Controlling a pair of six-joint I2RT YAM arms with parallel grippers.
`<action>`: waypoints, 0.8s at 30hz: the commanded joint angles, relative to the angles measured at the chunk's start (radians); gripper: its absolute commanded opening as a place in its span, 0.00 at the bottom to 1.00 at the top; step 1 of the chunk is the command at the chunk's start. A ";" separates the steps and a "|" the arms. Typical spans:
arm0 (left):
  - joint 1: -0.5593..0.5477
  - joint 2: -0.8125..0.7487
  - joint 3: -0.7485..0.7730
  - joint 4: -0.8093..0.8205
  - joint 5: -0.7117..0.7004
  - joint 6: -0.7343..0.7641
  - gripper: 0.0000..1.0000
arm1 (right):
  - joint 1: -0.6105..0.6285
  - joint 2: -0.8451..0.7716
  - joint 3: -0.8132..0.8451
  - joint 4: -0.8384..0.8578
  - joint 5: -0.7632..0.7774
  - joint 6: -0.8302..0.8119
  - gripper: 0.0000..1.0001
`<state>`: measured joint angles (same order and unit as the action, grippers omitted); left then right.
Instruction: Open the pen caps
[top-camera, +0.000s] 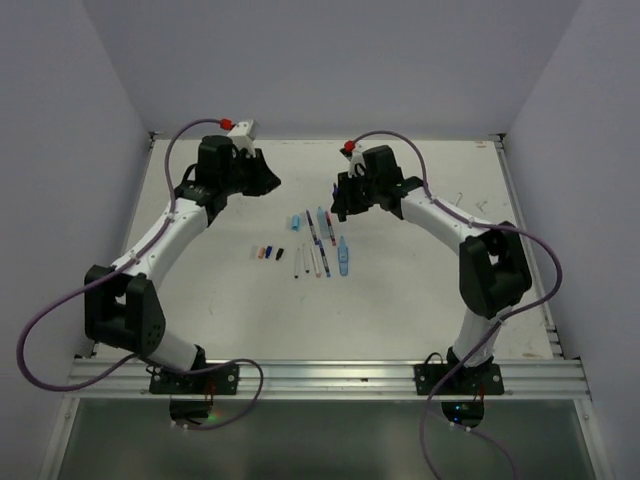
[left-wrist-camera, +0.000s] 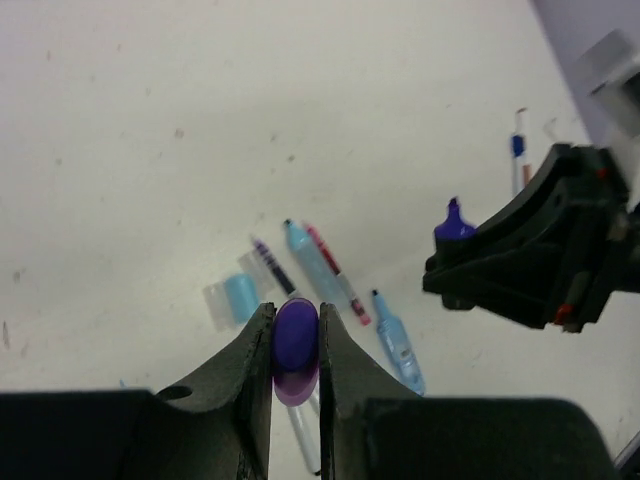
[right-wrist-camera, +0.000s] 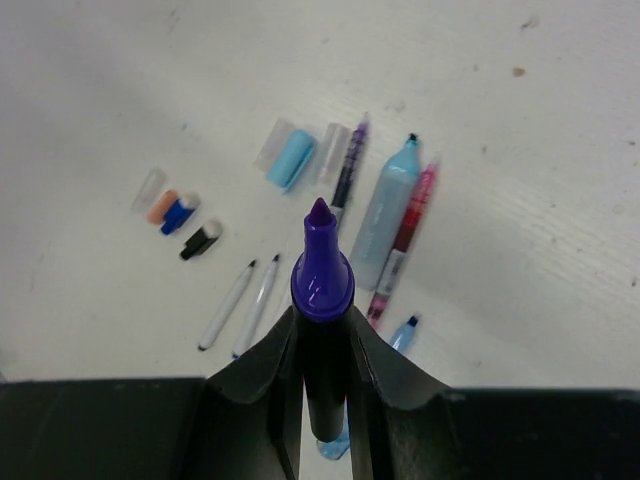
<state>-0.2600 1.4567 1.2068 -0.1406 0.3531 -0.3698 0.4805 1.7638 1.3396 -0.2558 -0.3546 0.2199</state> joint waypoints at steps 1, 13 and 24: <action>0.008 0.106 0.080 -0.279 -0.126 0.065 0.09 | -0.026 0.100 0.099 -0.106 0.109 0.033 0.00; 0.010 0.421 0.175 -0.304 -0.103 0.055 0.10 | -0.029 0.362 0.290 -0.171 0.146 0.049 0.02; 0.010 0.527 0.180 -0.232 -0.062 0.032 0.16 | -0.029 0.419 0.293 -0.160 0.129 0.065 0.18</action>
<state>-0.2562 1.9785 1.3464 -0.4168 0.2581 -0.3298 0.4507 2.1738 1.6009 -0.4103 -0.2256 0.2703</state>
